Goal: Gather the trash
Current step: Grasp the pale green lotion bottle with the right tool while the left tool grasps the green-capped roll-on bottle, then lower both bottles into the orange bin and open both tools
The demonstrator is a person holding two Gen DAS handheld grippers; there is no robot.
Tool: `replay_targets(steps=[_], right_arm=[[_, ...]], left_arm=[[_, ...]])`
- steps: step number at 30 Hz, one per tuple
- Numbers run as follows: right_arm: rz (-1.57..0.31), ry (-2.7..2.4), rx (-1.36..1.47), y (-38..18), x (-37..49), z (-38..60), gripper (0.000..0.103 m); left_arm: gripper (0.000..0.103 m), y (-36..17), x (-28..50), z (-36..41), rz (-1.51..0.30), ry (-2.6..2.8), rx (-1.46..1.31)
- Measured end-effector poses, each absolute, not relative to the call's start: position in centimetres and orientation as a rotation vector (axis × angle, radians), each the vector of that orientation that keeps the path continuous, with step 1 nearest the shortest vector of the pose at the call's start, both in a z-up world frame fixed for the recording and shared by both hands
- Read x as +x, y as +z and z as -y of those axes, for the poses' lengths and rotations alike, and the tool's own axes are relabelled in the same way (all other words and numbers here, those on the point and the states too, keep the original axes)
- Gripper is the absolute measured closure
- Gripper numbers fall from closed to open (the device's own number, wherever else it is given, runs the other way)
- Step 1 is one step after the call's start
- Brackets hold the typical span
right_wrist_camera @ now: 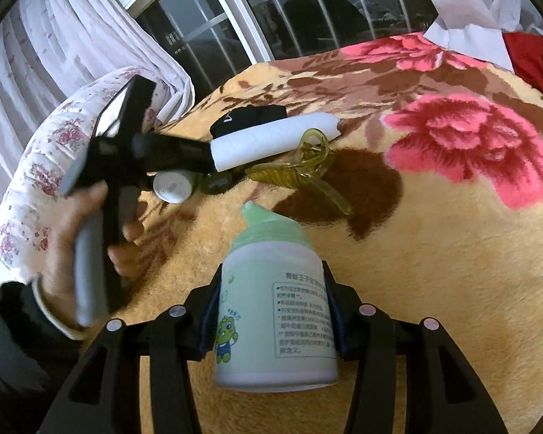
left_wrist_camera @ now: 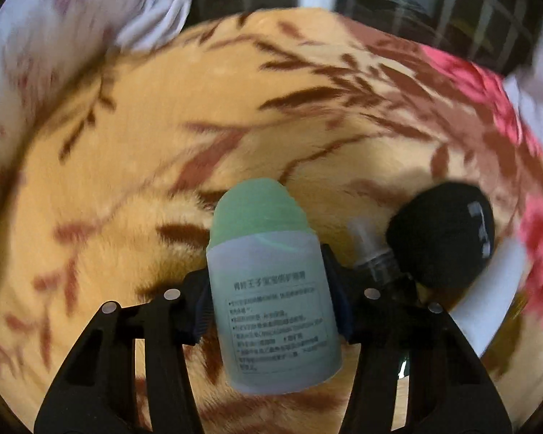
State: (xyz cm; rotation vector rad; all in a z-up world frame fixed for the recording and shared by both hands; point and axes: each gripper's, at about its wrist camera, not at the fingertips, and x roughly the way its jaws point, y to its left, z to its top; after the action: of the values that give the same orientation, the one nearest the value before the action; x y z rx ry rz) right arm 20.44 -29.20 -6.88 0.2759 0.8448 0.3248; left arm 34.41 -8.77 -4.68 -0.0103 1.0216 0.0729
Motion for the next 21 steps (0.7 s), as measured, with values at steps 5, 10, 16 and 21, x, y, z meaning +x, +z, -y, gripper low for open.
replay_targets(steps=[5, 10, 16, 21], right_arm=[[-0.867, 0.326, 0.308, -7.2, 20.8, 29.7, 0.055], [-0.873, 0.328, 0.310, -7.3, 20.8, 29.7, 0.055], [-0.887, 0.336, 0.330, -7.4, 20.9, 30.0, 0.055], [-0.860, 0.280, 0.306, -6.3, 19.9, 29.9, 0.055]], left_arm=[[0.054, -4.1, 33.2, 7.1, -0.982, 0.001, -0.064], [0.054, -2.6, 29.2, 6.3, -0.937, -0.027, -0.018], [0.054, -0.1, 19.2, 5.0, -0.902, -0.133, -0.015], [0.054, 0.7, 10.9, 5.3, -0.832, -0.175, 0.051]])
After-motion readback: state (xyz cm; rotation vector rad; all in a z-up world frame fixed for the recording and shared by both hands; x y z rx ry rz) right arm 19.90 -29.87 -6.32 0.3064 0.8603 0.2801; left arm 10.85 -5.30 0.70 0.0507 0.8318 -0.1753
